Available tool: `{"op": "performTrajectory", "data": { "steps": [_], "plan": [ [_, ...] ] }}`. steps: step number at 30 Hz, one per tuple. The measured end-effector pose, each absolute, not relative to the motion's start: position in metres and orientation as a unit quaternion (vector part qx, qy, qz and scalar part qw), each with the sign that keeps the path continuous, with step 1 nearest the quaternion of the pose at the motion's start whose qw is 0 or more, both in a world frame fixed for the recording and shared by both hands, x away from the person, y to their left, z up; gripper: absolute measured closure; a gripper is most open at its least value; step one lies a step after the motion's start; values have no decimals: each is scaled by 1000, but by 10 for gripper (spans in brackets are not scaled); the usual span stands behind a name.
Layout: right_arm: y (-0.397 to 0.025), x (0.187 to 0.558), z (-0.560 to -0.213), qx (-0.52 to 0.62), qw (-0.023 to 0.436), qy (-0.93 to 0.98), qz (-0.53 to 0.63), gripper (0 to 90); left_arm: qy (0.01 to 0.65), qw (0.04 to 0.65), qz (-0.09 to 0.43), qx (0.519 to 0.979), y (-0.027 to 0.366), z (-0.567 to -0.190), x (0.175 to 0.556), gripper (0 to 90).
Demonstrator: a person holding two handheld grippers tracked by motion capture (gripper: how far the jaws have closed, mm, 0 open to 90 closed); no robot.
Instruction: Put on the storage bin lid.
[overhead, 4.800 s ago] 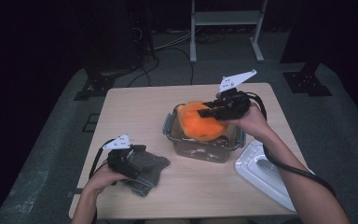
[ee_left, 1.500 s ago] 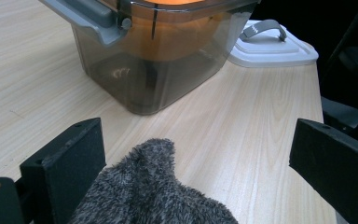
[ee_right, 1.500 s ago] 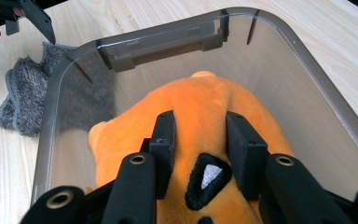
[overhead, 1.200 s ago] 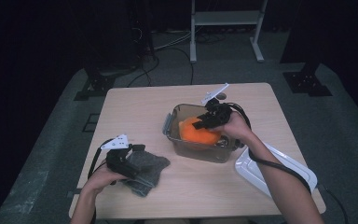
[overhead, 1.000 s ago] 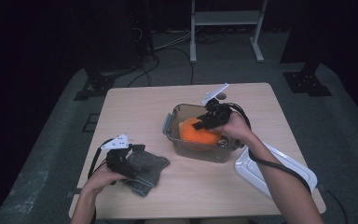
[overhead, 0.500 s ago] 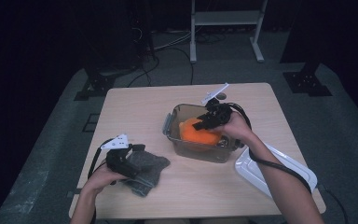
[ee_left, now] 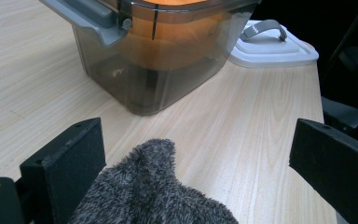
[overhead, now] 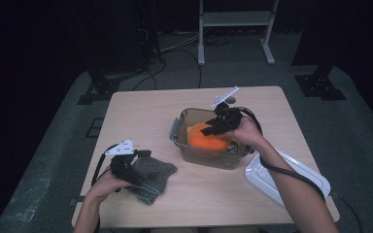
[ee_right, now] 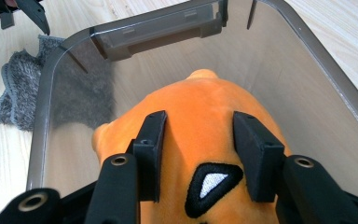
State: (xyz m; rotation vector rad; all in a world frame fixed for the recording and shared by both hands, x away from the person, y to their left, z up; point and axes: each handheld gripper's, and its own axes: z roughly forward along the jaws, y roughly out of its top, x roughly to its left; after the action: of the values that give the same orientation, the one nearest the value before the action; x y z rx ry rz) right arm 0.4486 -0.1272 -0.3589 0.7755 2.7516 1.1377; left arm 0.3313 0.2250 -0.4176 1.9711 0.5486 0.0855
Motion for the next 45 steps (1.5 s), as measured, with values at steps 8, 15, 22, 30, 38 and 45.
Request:
{"op": "performTrajectory", "data": {
  "steps": [8, 15, 22, 30, 38, 45],
  "plan": [
    [-128, 448, -359, 251, 32, 896, 366, 533, 228, 520, 36, 822, 225, -417, 331, 26],
    [-131, 448, -353, 251, 33, 887, 385, 578, 229, 521, 36, 821, 225, -417, 331, 26],
    [-135, 446, -352, 251, 25, 886, 390, 575, 228, 520, 36, 822, 224, -417, 331, 26],
    [-147, 440, -346, 249, 25, 880, 403, 557, 229, 521, 36, 821, 224, -417, 331, 26],
    [-163, 428, -339, 249, 30, 873, 418, 537, 228, 520, 37, 822, 224, -416, 331, 26],
    [-181, 417, -331, 254, 38, 869, 424, 518, 228, 518, 36, 824, 223, -418, 331, 26]
  ]
}}
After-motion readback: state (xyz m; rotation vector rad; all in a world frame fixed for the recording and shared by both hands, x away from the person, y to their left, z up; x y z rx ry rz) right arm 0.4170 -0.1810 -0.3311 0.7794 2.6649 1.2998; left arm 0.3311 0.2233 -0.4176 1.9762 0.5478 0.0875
